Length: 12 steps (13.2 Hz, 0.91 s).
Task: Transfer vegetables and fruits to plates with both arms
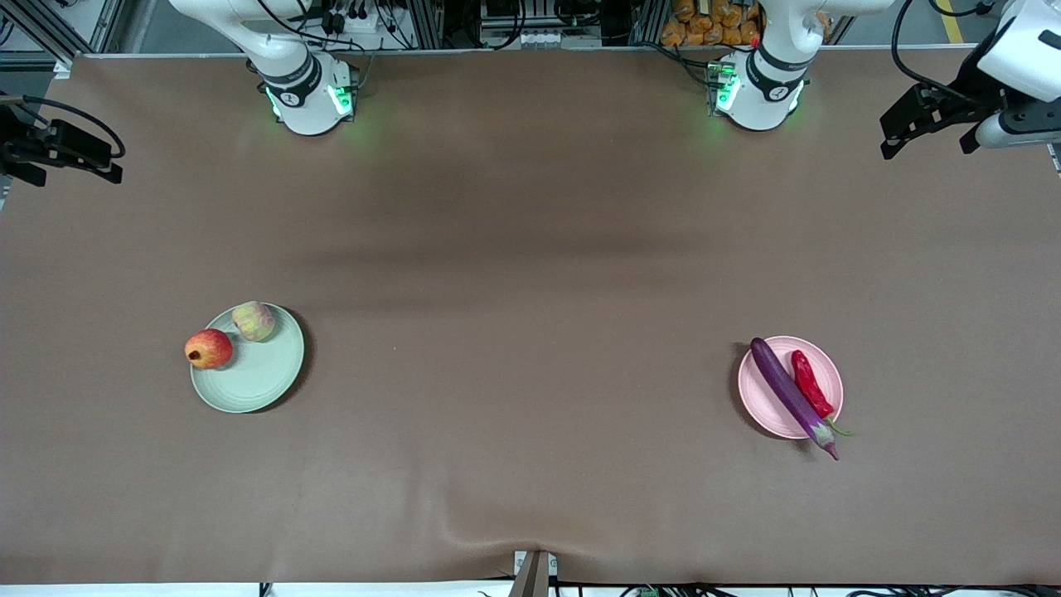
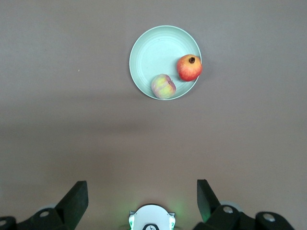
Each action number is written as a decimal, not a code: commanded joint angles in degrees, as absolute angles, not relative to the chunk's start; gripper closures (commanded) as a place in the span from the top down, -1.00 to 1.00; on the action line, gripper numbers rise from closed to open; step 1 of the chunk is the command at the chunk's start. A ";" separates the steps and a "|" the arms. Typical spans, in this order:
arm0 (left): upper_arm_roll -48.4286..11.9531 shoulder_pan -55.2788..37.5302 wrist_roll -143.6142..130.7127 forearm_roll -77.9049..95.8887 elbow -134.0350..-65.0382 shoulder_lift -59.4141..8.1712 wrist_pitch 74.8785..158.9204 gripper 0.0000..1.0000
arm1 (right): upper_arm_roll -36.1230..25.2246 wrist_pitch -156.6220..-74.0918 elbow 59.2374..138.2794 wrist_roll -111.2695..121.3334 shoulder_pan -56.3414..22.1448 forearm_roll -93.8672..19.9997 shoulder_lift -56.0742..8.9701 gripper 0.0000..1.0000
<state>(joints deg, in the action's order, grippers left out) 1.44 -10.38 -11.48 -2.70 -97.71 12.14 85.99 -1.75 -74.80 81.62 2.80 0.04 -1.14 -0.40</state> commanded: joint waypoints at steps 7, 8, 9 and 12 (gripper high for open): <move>0.97 -9.93 -14.06 -3.87 -98.00 10.28 88.07 1.00 | -1.23 -77.08 81.56 2.02 1.05 -0.26 0.09 1.00; 0.88 -9.58 -14.06 -3.87 -98.09 10.37 88.07 1.00 | -1.23 -77.17 81.48 1.93 0.97 -0.18 -0.17 1.00; 0.88 -9.49 -14.06 -3.87 -98.09 10.37 87.98 1.00 | -1.23 -77.34 81.47 1.93 1.05 -0.18 -0.18 1.00; 0.79 -9.58 -13.80 -3.96 -97.82 10.55 87.63 1.00 | -1.14 -77.26 81.39 1.93 1.14 -0.26 -0.18 1.00</move>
<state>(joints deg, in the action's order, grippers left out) 1.34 -9.92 -13.36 -2.73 -98.09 10.03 87.73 -1.92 -77.20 81.63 2.69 0.18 -0.91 -0.37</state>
